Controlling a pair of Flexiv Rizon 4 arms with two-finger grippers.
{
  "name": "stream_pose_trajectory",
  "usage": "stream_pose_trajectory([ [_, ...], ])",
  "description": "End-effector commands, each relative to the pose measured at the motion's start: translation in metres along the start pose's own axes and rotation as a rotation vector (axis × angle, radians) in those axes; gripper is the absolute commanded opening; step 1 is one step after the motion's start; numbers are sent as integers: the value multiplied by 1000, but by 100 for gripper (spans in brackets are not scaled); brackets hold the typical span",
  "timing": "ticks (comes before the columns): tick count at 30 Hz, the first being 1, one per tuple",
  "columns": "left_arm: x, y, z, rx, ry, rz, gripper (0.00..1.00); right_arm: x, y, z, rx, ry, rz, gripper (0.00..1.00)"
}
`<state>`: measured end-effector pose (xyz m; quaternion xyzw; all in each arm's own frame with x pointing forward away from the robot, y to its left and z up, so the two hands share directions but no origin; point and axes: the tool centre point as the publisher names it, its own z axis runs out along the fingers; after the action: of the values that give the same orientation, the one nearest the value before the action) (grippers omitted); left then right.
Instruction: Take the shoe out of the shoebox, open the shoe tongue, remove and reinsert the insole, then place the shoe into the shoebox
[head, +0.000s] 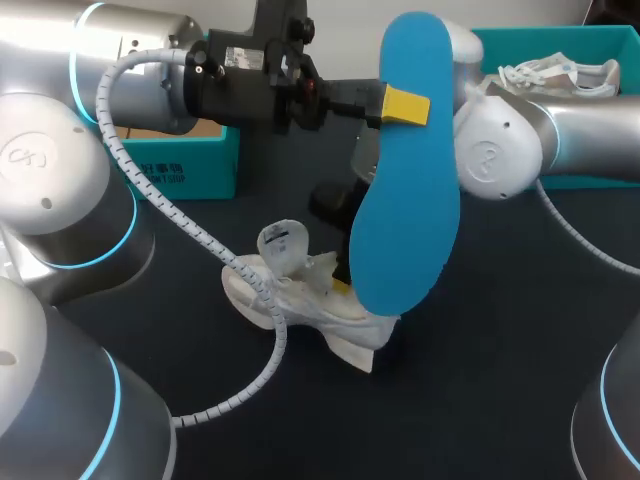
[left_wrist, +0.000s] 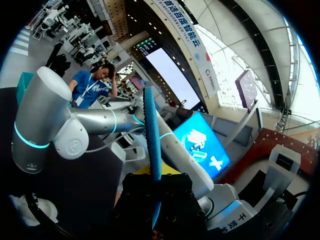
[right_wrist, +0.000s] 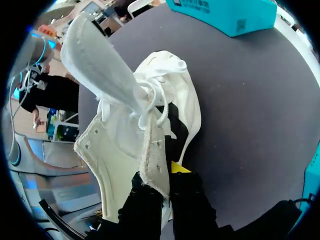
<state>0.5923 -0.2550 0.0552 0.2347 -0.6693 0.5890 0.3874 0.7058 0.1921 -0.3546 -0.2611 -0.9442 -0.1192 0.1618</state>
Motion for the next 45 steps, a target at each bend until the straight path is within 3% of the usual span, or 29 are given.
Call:
stream_pose_trajectory([
  [1,0,2,0,3,-1,0,0,5,-18,0,-55,-25,357,0],
  [3,0,2,0,3,-1,0,0,7,-20,-1,-18,-57,416,0],
  [10,0,2,0,3,-1,0,0,6,-28,-2,-135,-96,459,0],
  [11,0,2,0,3,-1,0,0,7,-28,-4,-133,-153,450,0],
  [27,0,2,0,3,-1,0,0,7,-28,-4,-133,-153,450,0],
  [29,0,2,0,3,-1,0,0,5,-25,-6,-201,-150,473,0],
  [39,0,2,0,3,-1,0,0,6,-26,-4,-289,-268,713,0],
  [45,0,2,0,3,-1,0,0,7,-23,-8,-343,-299,741,0],
])
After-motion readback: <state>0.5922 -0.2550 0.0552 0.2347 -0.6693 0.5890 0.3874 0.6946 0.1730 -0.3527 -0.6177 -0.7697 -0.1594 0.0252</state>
